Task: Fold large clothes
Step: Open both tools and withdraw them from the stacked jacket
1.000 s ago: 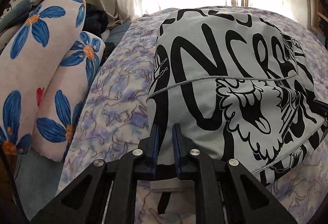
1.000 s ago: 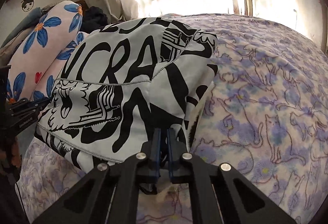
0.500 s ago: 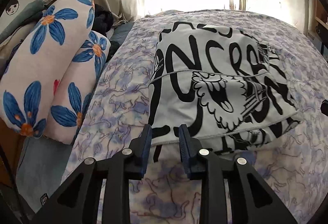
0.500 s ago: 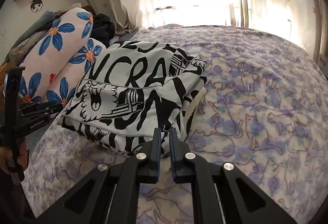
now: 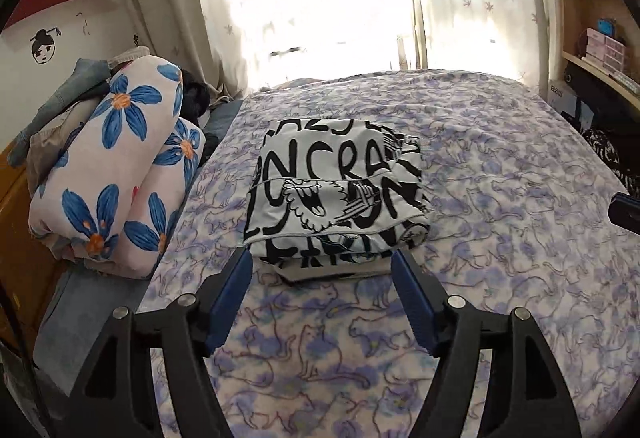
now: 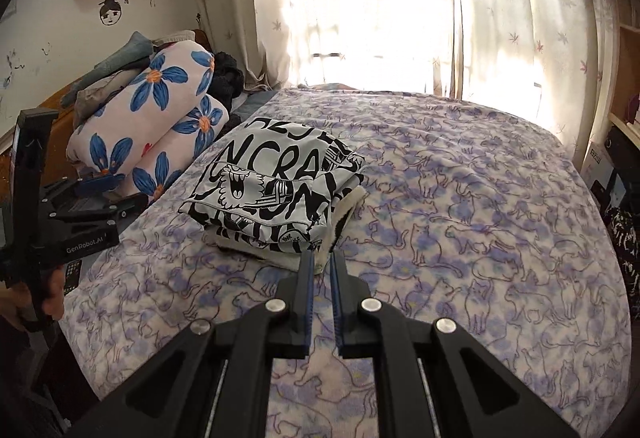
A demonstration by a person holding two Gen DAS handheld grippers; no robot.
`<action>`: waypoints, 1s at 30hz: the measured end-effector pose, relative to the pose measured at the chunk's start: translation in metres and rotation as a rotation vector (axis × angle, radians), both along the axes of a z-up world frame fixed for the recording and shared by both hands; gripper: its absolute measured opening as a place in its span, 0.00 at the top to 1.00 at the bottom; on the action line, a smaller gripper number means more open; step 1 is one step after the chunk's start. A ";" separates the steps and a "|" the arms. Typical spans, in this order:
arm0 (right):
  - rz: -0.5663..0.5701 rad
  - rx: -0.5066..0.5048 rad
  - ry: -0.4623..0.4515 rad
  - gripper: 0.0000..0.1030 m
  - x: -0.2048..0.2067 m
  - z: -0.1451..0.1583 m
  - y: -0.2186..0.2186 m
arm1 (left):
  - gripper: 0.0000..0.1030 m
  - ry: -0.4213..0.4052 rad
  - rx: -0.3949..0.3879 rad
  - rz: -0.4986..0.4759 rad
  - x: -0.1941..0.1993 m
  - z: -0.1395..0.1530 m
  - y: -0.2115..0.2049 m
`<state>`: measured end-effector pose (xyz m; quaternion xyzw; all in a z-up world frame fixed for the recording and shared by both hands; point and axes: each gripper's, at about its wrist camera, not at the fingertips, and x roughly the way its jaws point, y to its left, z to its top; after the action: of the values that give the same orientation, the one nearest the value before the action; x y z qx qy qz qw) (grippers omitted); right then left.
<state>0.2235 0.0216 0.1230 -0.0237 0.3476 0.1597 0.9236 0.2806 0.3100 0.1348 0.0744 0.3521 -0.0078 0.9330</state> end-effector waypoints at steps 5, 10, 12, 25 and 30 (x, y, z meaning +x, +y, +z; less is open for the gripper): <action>0.005 -0.028 -0.017 0.93 -0.050 0.004 -0.021 | 0.30 0.005 -0.072 -0.042 -0.056 -0.004 -0.038; -0.018 -0.015 0.003 0.93 -0.084 -0.011 -0.046 | 0.26 0.012 -0.116 -0.067 -0.098 -0.017 -0.071; -0.038 -0.010 0.014 0.93 -0.094 -0.022 -0.057 | 0.20 0.010 -0.132 -0.084 -0.113 -0.024 -0.084; -0.211 0.079 0.181 0.83 -0.134 -0.105 -0.121 | 0.07 0.056 -0.184 -0.043 -0.175 -0.083 -0.139; -0.235 0.091 0.168 0.73 -0.153 -0.116 -0.126 | 0.07 0.114 -0.223 -0.019 -0.182 -0.105 -0.147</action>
<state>0.0706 -0.1047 0.0072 0.0724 0.4164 0.0678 0.9038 0.0990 0.1627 0.0302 -0.0271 0.4009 -0.0601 0.9137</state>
